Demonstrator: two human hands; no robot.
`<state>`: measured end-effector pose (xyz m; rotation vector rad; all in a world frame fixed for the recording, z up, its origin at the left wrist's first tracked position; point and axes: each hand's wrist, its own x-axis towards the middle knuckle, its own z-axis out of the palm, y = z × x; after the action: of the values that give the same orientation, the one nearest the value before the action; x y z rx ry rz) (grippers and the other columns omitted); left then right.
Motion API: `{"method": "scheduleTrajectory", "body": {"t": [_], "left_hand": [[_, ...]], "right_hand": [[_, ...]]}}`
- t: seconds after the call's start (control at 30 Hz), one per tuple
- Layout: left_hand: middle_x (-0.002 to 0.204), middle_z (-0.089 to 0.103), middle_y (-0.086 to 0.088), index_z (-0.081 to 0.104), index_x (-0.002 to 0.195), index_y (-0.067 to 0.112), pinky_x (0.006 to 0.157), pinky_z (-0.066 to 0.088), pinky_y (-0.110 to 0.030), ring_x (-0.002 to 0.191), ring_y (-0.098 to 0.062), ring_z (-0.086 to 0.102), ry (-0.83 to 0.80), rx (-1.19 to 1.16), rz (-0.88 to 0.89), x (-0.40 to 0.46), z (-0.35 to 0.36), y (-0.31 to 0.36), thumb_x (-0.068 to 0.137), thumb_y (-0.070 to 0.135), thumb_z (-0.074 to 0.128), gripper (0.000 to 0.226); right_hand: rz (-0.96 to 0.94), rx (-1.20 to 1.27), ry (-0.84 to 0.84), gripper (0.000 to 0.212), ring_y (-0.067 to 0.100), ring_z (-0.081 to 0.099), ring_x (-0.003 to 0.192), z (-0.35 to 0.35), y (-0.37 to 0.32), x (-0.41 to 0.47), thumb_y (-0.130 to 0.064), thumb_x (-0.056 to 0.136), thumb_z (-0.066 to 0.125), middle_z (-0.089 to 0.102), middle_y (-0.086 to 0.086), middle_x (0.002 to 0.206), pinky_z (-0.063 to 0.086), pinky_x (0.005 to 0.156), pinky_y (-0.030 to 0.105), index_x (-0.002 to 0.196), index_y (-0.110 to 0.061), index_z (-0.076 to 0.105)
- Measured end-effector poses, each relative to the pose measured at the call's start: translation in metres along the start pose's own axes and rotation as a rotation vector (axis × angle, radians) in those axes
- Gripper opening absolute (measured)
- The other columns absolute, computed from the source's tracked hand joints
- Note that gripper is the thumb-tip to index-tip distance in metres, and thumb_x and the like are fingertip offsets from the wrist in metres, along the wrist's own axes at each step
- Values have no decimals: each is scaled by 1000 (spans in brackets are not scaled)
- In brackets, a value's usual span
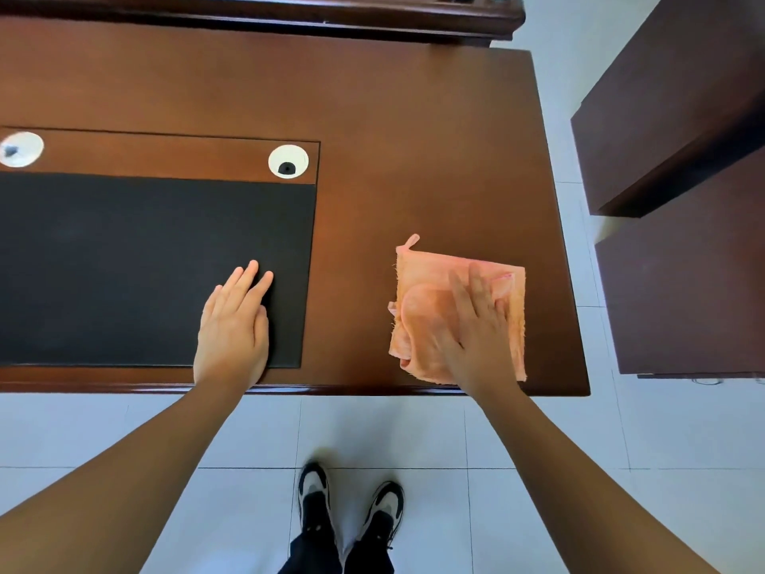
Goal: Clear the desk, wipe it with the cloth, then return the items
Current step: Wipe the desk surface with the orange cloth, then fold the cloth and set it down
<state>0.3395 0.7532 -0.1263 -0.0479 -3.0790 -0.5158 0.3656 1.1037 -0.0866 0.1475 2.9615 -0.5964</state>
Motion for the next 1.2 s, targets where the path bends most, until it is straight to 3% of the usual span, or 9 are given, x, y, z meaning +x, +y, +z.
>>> {"method": "scheduleTrajectory", "body": {"t": [0.1,0.23,0.4,0.53,0.63,0.7,0.8,1.03,1.2], "left_hand": [[170,31,2,41,158,24,131,16,-43,159,-17,21,-10,-13,0,1,-1,0,111,20,35,48],[170,30,4,41,158,26,130,15,-41,159,-16,20,-24,-25,-16,1,-3,2,110,27,30,49],[166,39,-3,51,152,18,128,21,-47,154,-26,32,5,-34,-49,1,-11,14,108,16,45,45],[138,59,-5,68,123,17,107,42,-53,125,-33,56,60,-93,-172,23,-20,45,98,14,61,26],[114,64,7,68,110,28,93,50,-44,101,-20,61,-82,-207,11,39,-22,89,99,32,61,14],[106,66,14,68,111,31,87,55,-38,92,-10,62,-248,-289,117,45,-16,126,100,48,61,21],[102,64,19,65,113,34,86,52,-31,88,-5,60,-399,-269,123,53,-3,173,92,67,61,39],[91,66,14,64,99,35,95,53,-38,83,-9,63,-441,-57,70,77,6,202,92,53,74,22],[86,59,17,63,86,37,69,46,-25,77,-3,57,-423,-272,-18,95,-1,207,93,45,75,16]], "right_hand": [[40,39,95,60,41,43,149,-26,20,-3,-36,107,55,40,14,167,35,121,58,160,-10,42],[88,-71,15,41,35,57,129,-56,40,12,-22,106,55,59,8,150,47,108,53,147,-16,57],[15,-200,-82,37,31,56,125,-85,44,48,-19,102,66,60,6,143,49,105,48,138,-20,68],[-48,-235,-188,24,24,57,120,-92,48,69,-29,101,68,60,3,137,51,102,43,123,-21,76],[-70,-251,-204,21,22,58,115,-91,52,76,-32,103,65,61,1,133,50,99,39,118,-22,77],[-62,-262,-207,19,22,59,112,-90,53,79,-30,104,64,62,1,129,49,94,38,117,-21,76],[-49,-285,-188,18,23,60,106,-90,58,84,-27,104,64,65,1,121,46,87,36,119,-23,73],[1,-180,-249,15,19,57,112,-89,76,95,-32,104,66,62,-3,124,50,99,38,114,-24,74],[105,2,-195,11,14,50,101,-92,86,102,-29,105,63,62,0,119,48,91,32,111,-20,67]]}}
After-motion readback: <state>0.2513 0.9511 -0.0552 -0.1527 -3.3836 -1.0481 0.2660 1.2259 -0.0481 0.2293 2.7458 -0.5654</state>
